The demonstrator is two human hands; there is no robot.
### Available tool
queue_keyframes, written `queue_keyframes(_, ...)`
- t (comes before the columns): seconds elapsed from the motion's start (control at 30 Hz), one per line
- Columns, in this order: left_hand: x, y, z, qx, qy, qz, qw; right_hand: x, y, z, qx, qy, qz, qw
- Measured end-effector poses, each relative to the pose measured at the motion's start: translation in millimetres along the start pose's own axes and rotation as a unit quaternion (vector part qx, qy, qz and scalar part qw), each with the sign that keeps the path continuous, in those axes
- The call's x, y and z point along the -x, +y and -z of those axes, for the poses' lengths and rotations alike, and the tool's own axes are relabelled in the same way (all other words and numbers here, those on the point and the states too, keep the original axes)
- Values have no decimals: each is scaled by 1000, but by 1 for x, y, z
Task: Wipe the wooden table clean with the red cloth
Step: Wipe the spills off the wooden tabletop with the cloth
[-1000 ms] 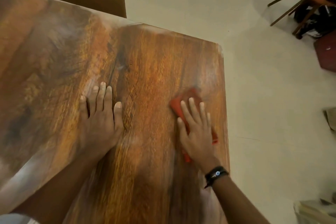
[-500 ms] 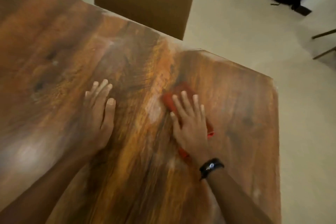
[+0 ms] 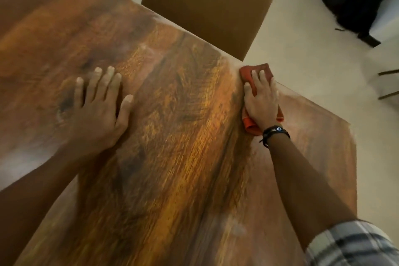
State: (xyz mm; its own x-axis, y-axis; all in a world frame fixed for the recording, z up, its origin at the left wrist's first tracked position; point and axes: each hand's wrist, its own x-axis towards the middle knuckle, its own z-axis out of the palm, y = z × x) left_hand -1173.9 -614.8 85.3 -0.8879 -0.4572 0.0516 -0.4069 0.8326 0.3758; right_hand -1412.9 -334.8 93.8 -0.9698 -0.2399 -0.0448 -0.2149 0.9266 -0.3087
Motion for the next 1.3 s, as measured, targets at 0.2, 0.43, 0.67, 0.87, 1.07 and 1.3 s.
queue_keyframes(0.2,-1,-8,-11,-18,24,-18,999,-49,-137,-40,17,-57,168,984)
queue_keyframes(0.43,-3,-12,-16,-40,44,-28,998,-72,-270,-85,-2,-99,239,966)
queue_keyframes(0.67,1,-10,-11,-17,20,-27,999,-57,-93,-19,-36,-24,44,998)
queue_keyframes(0.87,3,-9,-12,-19,19,-30,999,4,77,43,-24,54,-131,990)
queue_keyframes(1.07,0,-6,-6,3,-5,-26,1000,24,1,6,10,-10,19,1000)
queue_keyframes(1.3,25,2,40,335,56,119,933,188,-157,-68,-12,-77,272,959)
